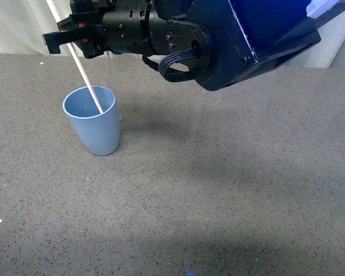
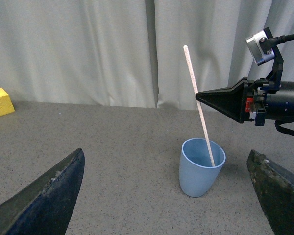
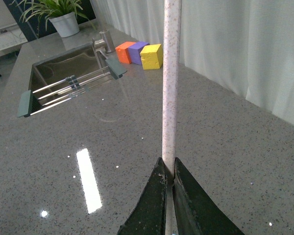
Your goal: Transfer chopsticks to blue cup
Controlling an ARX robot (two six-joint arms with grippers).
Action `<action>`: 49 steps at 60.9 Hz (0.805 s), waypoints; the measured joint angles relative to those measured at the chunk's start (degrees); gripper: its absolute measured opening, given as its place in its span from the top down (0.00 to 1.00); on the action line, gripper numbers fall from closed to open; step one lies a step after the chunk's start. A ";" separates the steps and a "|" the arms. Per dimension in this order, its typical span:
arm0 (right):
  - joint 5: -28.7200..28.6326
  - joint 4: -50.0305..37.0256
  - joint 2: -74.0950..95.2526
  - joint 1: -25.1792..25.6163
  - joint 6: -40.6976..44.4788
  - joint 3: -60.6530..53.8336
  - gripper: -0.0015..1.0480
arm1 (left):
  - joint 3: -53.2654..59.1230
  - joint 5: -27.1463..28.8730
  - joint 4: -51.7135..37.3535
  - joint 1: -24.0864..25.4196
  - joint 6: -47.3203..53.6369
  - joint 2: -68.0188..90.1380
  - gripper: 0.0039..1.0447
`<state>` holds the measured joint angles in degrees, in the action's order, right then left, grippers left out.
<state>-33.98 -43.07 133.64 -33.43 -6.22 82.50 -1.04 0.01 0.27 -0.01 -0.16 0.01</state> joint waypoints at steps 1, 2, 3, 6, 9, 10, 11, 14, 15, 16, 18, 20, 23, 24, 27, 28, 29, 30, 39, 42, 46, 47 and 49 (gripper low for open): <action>0.02 0.07 0.00 0.00 0.04 0.00 0.99 | 0.00 0.00 0.00 0.00 0.00 0.00 0.06; 0.11 0.07 0.00 0.00 0.20 0.00 0.99 | 0.00 0.00 0.00 0.00 0.00 0.00 0.06; 0.31 0.07 0.00 -0.02 0.42 -0.02 0.99 | 0.00 0.00 0.00 0.00 0.00 0.00 0.06; 0.52 0.31 0.00 -0.07 0.92 -0.11 0.99 | 0.00 0.00 0.00 0.00 0.00 0.00 0.06; 0.72 0.68 0.00 -0.11 1.38 -0.28 0.98 | 0.00 0.00 0.00 0.00 0.00 0.00 0.06; 0.76 0.79 0.00 -0.11 1.64 -0.31 0.96 | 0.00 0.00 0.00 0.00 0.00 0.00 0.06; 0.87 0.85 0.00 -0.13 1.70 -0.33 0.92 | 0.00 0.00 0.00 0.00 0.00 0.00 0.06; 0.92 0.94 0.00 -0.13 1.73 -0.35 0.82 | 0.00 0.00 0.00 0.00 0.00 0.00 0.06; 0.90 0.92 0.00 -0.13 1.62 -0.35 0.77 | 0.00 0.00 0.00 0.00 0.00 0.00 0.06; 0.90 0.92 0.00 -0.13 1.49 -0.37 0.74 | 0.00 0.00 0.00 0.00 0.00 0.00 0.06; 0.94 0.61 0.00 -0.09 1.14 -0.39 0.67 | 0.00 0.00 0.00 0.00 0.00 0.00 0.06; 1.31 0.09 -0.02 -0.02 0.66 -0.63 0.62 | 0.00 0.00 0.00 0.00 0.00 0.00 0.06; 2.08 -0.70 -0.15 0.04 0.02 -1.18 0.53 | 0.00 0.00 0.00 0.00 0.00 0.00 0.06; 2.25 -0.94 -0.28 0.11 -0.17 -1.38 0.50 | 0.00 0.00 0.00 0.00 0.00 0.00 0.06; 2.86 -1.60 -0.61 0.20 -0.24 -2.03 0.43 | 0.00 0.00 0.00 0.00 0.00 0.00 0.06; 3.06 -1.92 -0.83 0.28 -0.20 -2.38 0.40 | 0.00 0.00 0.00 0.00 0.00 0.00 0.06; 3.50 -1.95 -1.05 0.37 -0.22 -2.60 0.36 | 0.00 0.00 0.00 0.00 0.00 0.00 0.06; 3.98 -1.90 -1.42 0.46 -0.15 -2.89 0.33 | 0.00 0.00 0.00 0.00 0.00 0.00 0.06; 12.00 -4.79 -4.09 0.94 0.57 -5.68 0.11 | 0.00 0.00 0.00 0.00 0.00 0.00 0.06; 26.25 -9.03 -5.51 0.63 2.23 -8.63 0.18 | 0.00 -0.02 0.00 0.00 0.00 0.00 0.06; 46.51 -15.12 -9.92 1.09 4.04 -16.85 0.30 | 0.00 0.00 0.00 0.00 0.00 0.00 0.06; 48.76 -15.82 -10.71 1.25 4.42 -18.12 0.31 | 0.00 0.07 0.00 0.00 0.00 0.00 0.06; 56.13 -17.97 -14.10 2.23 4.90 -23.23 0.38 | 0.00 0.02 0.00 0.00 0.00 0.00 0.06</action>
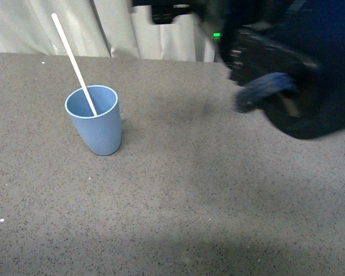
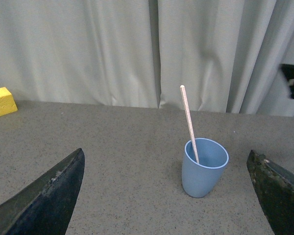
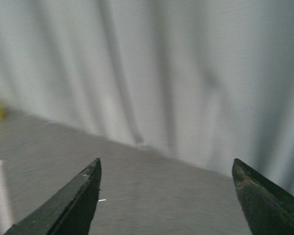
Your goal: Transfer chopsticks to blue cup
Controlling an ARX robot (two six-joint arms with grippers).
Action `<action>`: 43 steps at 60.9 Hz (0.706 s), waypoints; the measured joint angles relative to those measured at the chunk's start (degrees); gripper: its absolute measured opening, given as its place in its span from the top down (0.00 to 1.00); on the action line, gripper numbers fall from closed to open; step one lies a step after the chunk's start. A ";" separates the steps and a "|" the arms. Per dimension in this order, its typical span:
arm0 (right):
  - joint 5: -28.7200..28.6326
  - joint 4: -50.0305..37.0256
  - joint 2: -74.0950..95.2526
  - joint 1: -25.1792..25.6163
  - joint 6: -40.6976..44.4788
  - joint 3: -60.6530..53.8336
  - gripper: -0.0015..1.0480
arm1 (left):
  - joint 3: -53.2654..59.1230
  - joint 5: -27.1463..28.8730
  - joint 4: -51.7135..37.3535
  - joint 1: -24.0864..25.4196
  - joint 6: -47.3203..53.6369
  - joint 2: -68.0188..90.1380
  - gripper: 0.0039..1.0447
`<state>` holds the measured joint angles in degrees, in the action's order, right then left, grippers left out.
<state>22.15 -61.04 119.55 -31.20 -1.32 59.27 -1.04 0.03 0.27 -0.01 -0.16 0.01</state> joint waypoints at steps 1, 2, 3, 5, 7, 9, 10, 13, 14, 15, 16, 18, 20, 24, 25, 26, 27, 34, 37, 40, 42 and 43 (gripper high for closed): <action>1.31 -0.13 -0.98 0.35 0.04 -1.27 0.40 | 0.00 0.02 0.00 0.00 0.00 0.00 0.06; 3.17 -0.42 -2.99 1.11 0.24 -3.76 0.43 | 0.00 0.02 0.00 0.00 0.00 0.00 0.06; 3.96 -0.92 -5.03 1.95 0.35 -6.29 0.47 | 0.00 0.04 0.00 0.00 0.00 0.00 0.06; 4.13 -1.75 -7.87 3.17 0.59 -9.68 0.52 | 0.00 0.02 0.00 0.00 0.00 0.00 0.06; 3.65 -2.64 -10.47 4.44 0.72 -12.74 0.57 | 0.00 0.02 0.00 0.00 -0.02 0.00 0.06; 2.89 -3.52 -12.90 5.70 0.76 -15.65 0.62 | 0.00 0.00 0.00 0.00 0.00 0.00 0.06; 2.40 -4.04 -14.36 6.51 0.81 -17.57 0.65 | 0.00 -0.02 0.00 0.00 0.00 0.00 0.06; 0.46 -5.33 -18.86 9.01 0.96 -23.89 0.78 | 0.00 -0.04 0.00 0.00 0.00 0.00 0.06; -0.17 -5.57 -19.93 9.60 0.98 -25.49 0.81 | 0.00 -0.04 0.00 0.00 0.00 0.00 0.06; -0.81 -5.75 -20.94 10.12 1.01 -27.02 0.84 | 0.00 -0.04 0.00 0.00 0.00 0.00 0.06; -1.14 -5.84 -21.46 10.38 1.03 -27.78 0.86 | 0.00 -0.04 0.00 0.00 0.00 0.00 0.06; -2.10 -6.05 -22.95 11.13 1.09 -29.99 0.91 | 0.00 -0.04 0.00 0.00 0.00 0.00 0.06; -3.30 -6.27 -25.00 12.13 1.11 -32.72 0.98 | 0.00 -0.02 0.00 0.00 0.00 0.00 0.06; -5.38 -6.32 -29.14 14.08 1.31 -37.31 0.99 | 0.00 -0.02 0.00 0.00 0.00 0.00 0.06; -5.97 -6.32 -30.14 14.49 1.33 -38.27 0.99 | 0.00 0.04 0.00 0.00 0.00 0.00 0.06; -6.80 -6.29 -31.69 15.13 1.33 -39.67 0.99 | 0.00 0.02 0.00 0.00 0.00 0.00 0.06; -7.39 -6.23 -32.74 15.54 1.33 -40.54 0.99 | 0.00 0.02 0.00 0.00 0.00 0.00 0.06; -10.03 -4.70 -39.58 18.80 1.33 -45.92 0.99 | 0.00 -0.02 0.00 0.00 0.00 0.00 0.06; -11.04 -3.52 -42.66 20.17 1.31 -48.00 0.99 | 0.00 -0.02 0.00 0.00 0.00 0.00 0.06; -12.33 -2.16 -45.75 21.20 1.31 -49.77 0.99 | 0.00 -0.02 0.00 0.00 0.00 0.00 0.06; -12.79 -1.57 -46.95 21.57 1.31 -50.36 0.99 | 0.00 -0.02 0.00 0.00 0.00 0.00 0.06; -12.94 -1.31 -47.45 21.73 1.33 -50.60 0.99 | 0.00 -0.02 0.00 0.00 0.00 0.00 0.06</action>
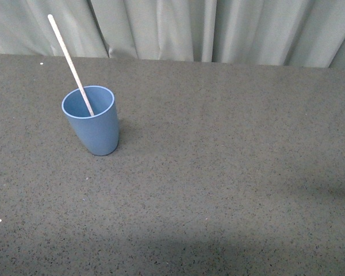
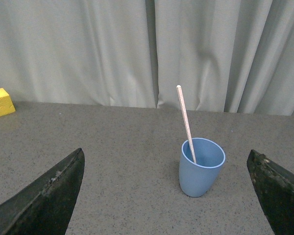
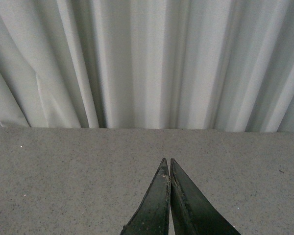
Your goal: Transfer chopsticks to blue cup
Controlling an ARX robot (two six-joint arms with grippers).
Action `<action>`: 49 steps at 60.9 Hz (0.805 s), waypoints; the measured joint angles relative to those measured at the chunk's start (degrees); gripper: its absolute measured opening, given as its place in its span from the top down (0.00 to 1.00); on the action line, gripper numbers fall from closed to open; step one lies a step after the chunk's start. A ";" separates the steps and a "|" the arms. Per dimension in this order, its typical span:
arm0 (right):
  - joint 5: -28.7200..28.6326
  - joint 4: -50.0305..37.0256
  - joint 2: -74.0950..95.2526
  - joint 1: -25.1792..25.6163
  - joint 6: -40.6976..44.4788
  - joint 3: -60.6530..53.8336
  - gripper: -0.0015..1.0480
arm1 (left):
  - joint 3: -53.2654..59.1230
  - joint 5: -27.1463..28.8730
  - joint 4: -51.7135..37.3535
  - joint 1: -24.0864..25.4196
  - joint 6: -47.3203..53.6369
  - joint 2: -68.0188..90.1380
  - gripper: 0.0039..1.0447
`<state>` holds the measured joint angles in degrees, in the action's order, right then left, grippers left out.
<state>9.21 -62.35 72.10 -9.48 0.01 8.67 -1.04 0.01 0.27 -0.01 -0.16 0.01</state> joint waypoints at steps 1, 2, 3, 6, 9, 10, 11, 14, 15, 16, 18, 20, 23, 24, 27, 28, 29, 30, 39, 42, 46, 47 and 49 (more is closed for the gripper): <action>-0.33 0.50 -0.94 0.28 -0.02 -0.46 0.99 | 0.00 0.02 0.00 0.00 0.00 0.00 0.06; -0.61 1.01 -1.90 0.57 0.00 -0.87 0.99 | 0.00 0.00 0.00 0.00 0.00 0.00 0.06; -0.79 1.38 -2.60 0.77 -0.02 -1.18 0.99 | 0.00 0.02 0.00 0.00 0.00 0.00 0.06; -1.55 2.67 -4.83 1.36 0.00 -2.08 0.99 | 0.00 0.02 0.00 0.00 0.00 0.00 0.06; -2.19 4.35 -7.45 2.10 0.00 -3.10 0.99 | 0.00 0.02 0.00 0.00 0.00 0.00 0.06; -2.27 4.50 -7.69 2.16 0.00 -3.19 0.99 | 0.00 0.02 0.00 0.00 0.00 0.00 0.06; -2.49 5.18 -8.68 2.43 -0.02 -3.54 0.99 | 0.00 0.02 0.00 0.00 0.00 0.00 0.06; -3.19 7.67 -12.28 3.32 -0.02 -4.66 0.99 | 0.00 0.00 0.00 0.00 0.00 0.00 0.06; -3.39 8.35 -13.27 3.54 -0.02 -4.90 0.99 | 0.00 0.00 0.00 0.00 0.00 0.00 0.06; -3.58 9.20 -14.47 3.82 -0.02 -5.20 0.99 | 0.00 0.00 0.00 0.00 0.00 0.00 0.06; -4.13 11.04 -16.87 4.31 -0.02 -5.75 0.99 | 0.00 0.00 0.00 0.00 0.00 0.00 0.06; -6.58 13.03 -19.34 5.84 -0.02 -6.29 0.99 | 0.00 0.02 0.00 0.00 0.00 0.00 0.06; -8.94 15.96 -22.99 8.37 0.00 -6.95 0.99 | 0.00 0.02 0.00 0.00 0.00 0.00 0.06; -8.87 16.70 -23.96 8.70 -0.02 -7.13 0.99 | 0.00 0.02 0.00 0.00 0.00 0.00 0.06; -8.92 19.76 -27.61 9.31 -0.02 -7.67 0.99 | 0.00 0.02 0.00 0.00 0.00 0.00 0.06; -8.96 20.37 -28.30 9.33 -0.02 -7.74 0.99 | 0.00 0.00 0.00 0.00 0.00 0.00 0.06; -9.01 20.74 -28.74 9.33 -0.02 -7.78 0.99 | 0.00 0.00 0.00 0.00 0.00 0.00 0.06; -9.09 21.51 -29.62 9.33 -0.02 -7.89 0.99 | 0.00 0.00 0.00 0.00 0.00 0.00 0.06; -9.11 26.67 -35.47 9.33 -0.02 -8.26 0.99 | 0.00 0.00 0.00 0.00 0.00 0.00 0.06; -9.11 28.46 -37.48 9.33 -0.02 -8.39 0.99 | 0.00 0.00 0.00 0.00 0.00 0.00 0.06; -9.14 30.53 -39.74 9.33 -0.02 -8.39 0.99 | 0.00 0.02 0.00 0.00 0.00 0.00 0.06; -9.14 31.21 -40.44 9.33 -0.02 -8.39 0.99 | 0.00 0.00 0.00 0.00 0.00 0.00 0.06; -9.16 32.24 -41.55 9.33 -0.02 -8.41 0.99 | 0.00 0.00 0.00 0.00 0.00 0.00 0.06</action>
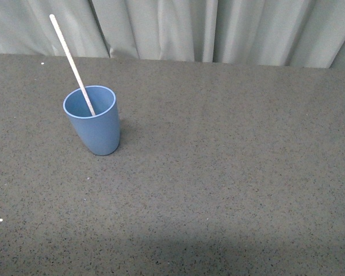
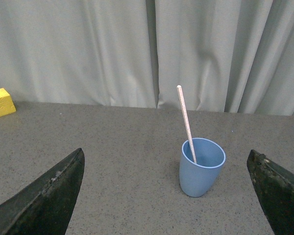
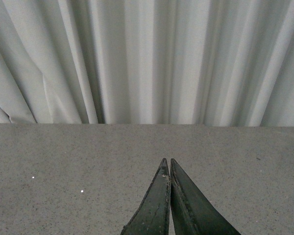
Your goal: Transfer chopsticks to blue cup
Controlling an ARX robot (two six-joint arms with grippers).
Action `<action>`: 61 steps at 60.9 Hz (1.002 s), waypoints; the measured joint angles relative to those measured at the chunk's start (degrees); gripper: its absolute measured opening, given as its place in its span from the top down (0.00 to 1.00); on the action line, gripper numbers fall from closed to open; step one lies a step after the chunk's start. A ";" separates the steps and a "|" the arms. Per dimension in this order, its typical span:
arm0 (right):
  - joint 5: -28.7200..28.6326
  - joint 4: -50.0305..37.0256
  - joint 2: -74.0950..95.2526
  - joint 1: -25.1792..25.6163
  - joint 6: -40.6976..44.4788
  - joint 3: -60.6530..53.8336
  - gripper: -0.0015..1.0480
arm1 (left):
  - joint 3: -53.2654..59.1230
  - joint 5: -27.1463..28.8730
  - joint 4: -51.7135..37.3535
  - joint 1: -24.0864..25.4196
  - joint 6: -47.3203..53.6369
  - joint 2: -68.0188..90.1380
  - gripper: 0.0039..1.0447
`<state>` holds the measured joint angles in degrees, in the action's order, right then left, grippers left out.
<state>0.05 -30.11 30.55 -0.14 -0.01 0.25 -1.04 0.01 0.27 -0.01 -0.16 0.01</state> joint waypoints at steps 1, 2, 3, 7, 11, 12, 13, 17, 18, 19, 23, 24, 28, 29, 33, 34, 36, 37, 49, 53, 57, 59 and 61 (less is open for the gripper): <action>0.00 1.11 -1.20 0.00 0.00 0.00 0.99 | 0.00 0.00 0.00 0.00 0.00 0.00 0.06; 0.00 1.62 -1.75 0.00 0.00 0.00 0.99 | 0.00 0.00 0.00 0.00 0.00 0.00 0.06; 0.00 2.54 -2.73 0.00 0.00 0.00 0.99 | 0.00 0.00 0.00 0.00 0.00 0.00 0.06; 0.00 4.92 -5.27 0.00 0.00 0.00 0.99 | 0.00 0.02 0.00 0.00 0.00 0.00 0.06; 0.00 7.06 -7.54 0.00 0.00 0.00 0.99 | 0.00 0.00 0.00 0.00 0.00 0.00 0.06; 0.00 7.34 -7.82 0.00 0.00 0.00 0.99 | 0.00 0.00 0.00 0.00 0.00 0.00 0.06; -0.02 7.87 -8.35 0.00 0.00 0.00 0.99 | 0.00 0.00 0.00 0.00 0.00 0.00 0.06; -0.02 9.33 -9.88 0.00 0.00 0.00 0.99 | 0.00 0.02 0.00 0.00 0.00 0.00 0.06; -0.02 9.84 -10.40 0.00 0.00 0.00 0.99 | 0.00 0.02 0.00 0.00 0.00 0.00 0.06; -0.02 9.94 -10.51 0.00 0.00 0.00 0.99 | 0.00 0.02 0.00 0.00 0.00 0.00 0.06; -0.02 11.50 -12.13 0.00 0.00 0.00 0.99 | 0.00 0.00 0.00 0.00 0.00 0.00 0.06; -0.02 11.74 -12.33 0.00 0.00 0.00 0.99 | 0.00 0.00 0.00 0.00 0.00 0.00 0.06; -0.02 13.20 -13.81 0.00 0.00 0.00 0.99 | 0.00 0.02 0.00 0.00 0.00 0.00 0.06; -0.02 13.40 -14.03 0.00 0.00 0.00 0.99 | 0.00 0.00 0.00 0.00 0.00 0.00 0.06; -0.02 14.56 -15.21 0.00 0.00 0.00 0.99 | 0.00 0.02 0.00 0.00 0.00 0.00 0.06; -0.02 14.93 -15.58 0.00 0.00 0.00 0.99 | 0.00 0.00 0.00 0.00 0.00 0.00 0.06; -0.02 15.45 -16.13 0.00 0.00 0.00 0.99 | 0.00 0.00 0.00 0.00 0.00 0.00 0.06; -0.04 15.80 -16.48 0.00 0.00 0.00 0.99 | 0.00 0.00 0.00 0.00 0.00 0.00 0.06; -0.02 18.67 -19.32 0.00 0.00 0.00 0.99 | 0.00 0.00 0.00 0.00 0.00 0.00 0.06; -0.02 19.39 -20.04 0.00 0.00 0.00 0.99 | 0.00 0.02 0.00 0.00 0.00 0.00 0.06; -0.04 21.94 -22.36 0.00 0.00 0.04 0.99 | 0.00 0.00 0.00 0.00 0.00 0.00 0.06; -0.04 25.42 -24.65 0.00 0.00 0.04 0.99 | 0.00 0.00 0.00 0.00 0.00 0.00 0.06; -0.17 28.37 -26.95 0.00 0.04 0.04 0.99 | 0.00 0.02 0.00 0.00 0.00 0.00 0.06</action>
<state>-0.12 -1.74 3.60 -0.14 0.03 0.30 -1.04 0.03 0.27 -0.01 -0.16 0.01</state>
